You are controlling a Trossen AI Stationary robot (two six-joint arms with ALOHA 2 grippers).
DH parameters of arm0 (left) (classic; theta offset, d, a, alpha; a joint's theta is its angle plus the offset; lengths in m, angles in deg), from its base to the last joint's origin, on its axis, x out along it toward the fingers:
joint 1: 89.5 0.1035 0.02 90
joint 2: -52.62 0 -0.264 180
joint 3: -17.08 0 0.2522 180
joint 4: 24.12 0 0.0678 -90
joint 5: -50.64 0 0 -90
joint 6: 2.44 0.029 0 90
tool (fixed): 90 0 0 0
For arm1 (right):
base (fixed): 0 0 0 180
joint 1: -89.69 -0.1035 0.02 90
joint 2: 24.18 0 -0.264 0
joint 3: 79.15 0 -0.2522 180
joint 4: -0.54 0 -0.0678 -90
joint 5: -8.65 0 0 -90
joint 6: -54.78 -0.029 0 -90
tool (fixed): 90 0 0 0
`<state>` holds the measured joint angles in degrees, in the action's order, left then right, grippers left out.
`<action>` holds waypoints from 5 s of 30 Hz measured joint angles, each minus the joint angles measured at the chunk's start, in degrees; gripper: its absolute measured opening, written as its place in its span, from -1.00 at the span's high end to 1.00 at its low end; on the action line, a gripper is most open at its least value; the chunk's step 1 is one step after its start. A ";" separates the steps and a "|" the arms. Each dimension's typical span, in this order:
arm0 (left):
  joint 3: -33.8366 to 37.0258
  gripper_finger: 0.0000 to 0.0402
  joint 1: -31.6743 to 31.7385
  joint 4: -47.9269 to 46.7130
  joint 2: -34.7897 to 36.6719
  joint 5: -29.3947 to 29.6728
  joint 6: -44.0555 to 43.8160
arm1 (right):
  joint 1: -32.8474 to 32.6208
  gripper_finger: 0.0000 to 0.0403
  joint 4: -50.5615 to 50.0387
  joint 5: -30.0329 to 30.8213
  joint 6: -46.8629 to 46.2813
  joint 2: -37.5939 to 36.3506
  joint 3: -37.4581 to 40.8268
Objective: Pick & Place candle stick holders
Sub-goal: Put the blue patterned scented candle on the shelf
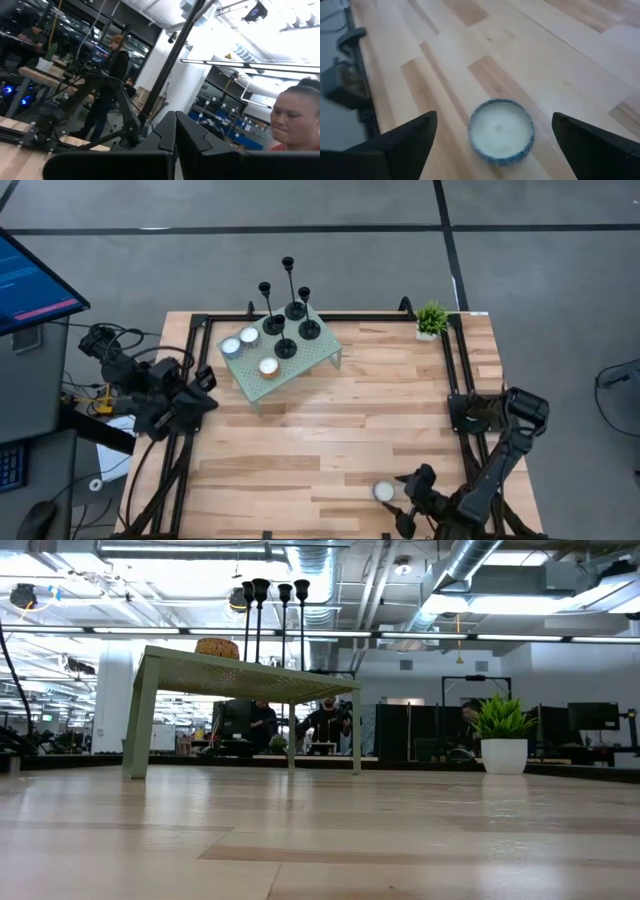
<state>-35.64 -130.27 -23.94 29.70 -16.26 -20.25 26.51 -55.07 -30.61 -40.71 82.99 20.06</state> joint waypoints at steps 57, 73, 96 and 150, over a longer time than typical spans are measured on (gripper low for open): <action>0.02 0.96 0.01 -2.17 -0.87 6.04 -0.45 | 5.10 -0.38 35.25 2.58 14.46 11.88 10.78; 0.04 0.96 0.02 -2.16 -0.81 5.78 -0.45 | 16.85 -0.35 31.58 -4.15 25.09 5.86 9.04; 0.07 0.96 0.01 -2.10 9.31 4.06 5.34 | 49.22 -0.35 48.59 -15.25 73.79 0.18 -14.97; 0.07 0.96 0.00 -1.90 11.10 4.06 7.51 | 59.24 -0.41 41.74 -23.88 74.47 30.12 -51.82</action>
<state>-35.58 -130.27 -25.85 40.80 -12.21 -12.75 85.75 -13.33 -54.49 33.76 113.11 -31.75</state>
